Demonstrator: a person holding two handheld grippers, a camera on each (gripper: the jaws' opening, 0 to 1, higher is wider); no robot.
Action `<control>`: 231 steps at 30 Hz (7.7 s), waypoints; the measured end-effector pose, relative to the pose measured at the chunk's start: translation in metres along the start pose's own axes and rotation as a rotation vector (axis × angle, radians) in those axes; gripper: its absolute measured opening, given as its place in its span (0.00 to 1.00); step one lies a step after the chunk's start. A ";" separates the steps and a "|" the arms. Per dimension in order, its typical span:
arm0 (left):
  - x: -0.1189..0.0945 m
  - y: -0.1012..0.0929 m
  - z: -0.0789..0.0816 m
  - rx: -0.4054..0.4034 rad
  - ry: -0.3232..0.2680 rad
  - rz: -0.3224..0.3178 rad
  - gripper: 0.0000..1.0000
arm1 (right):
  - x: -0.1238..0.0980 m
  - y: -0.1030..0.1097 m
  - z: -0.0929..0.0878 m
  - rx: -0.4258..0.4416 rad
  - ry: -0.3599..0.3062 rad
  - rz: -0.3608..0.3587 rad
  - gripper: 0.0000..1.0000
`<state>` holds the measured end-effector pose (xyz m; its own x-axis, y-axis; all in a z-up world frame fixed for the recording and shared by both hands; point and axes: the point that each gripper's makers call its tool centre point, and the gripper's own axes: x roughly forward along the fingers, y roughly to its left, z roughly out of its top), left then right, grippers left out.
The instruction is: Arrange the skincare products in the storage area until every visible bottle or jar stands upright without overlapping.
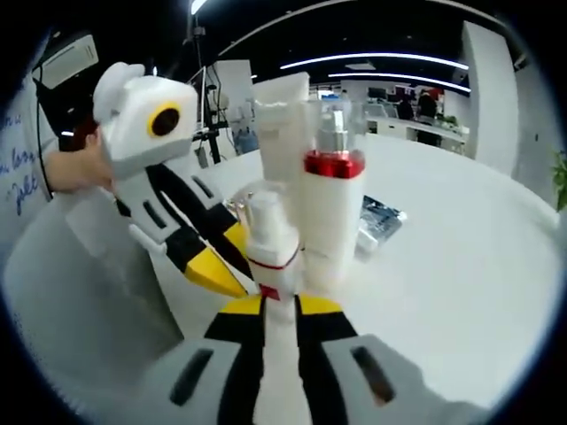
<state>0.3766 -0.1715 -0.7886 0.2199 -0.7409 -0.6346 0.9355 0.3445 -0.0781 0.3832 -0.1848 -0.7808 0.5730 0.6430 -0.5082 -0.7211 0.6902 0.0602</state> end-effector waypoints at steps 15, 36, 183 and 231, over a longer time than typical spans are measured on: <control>0.003 0.016 -0.002 -0.016 0.008 0.056 0.05 | 0.010 -0.008 0.001 -0.013 0.030 -0.002 0.10; 0.003 0.025 -0.002 -0.029 0.001 0.084 0.03 | 0.017 -0.013 0.000 -0.017 0.052 -0.004 0.08; -0.166 0.065 -0.042 -0.171 -0.088 0.279 0.97 | -0.053 0.039 0.067 0.063 0.037 -0.079 1.00; -0.026 0.143 0.019 0.485 0.201 -0.112 0.37 | -0.060 0.045 0.047 0.210 0.087 -0.251 1.00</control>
<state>0.5101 -0.1142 -0.7686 0.0990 -0.6161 -0.7815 0.9811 -0.0710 0.1803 0.3346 -0.1762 -0.7074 0.6810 0.4196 -0.6001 -0.4605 0.8826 0.0945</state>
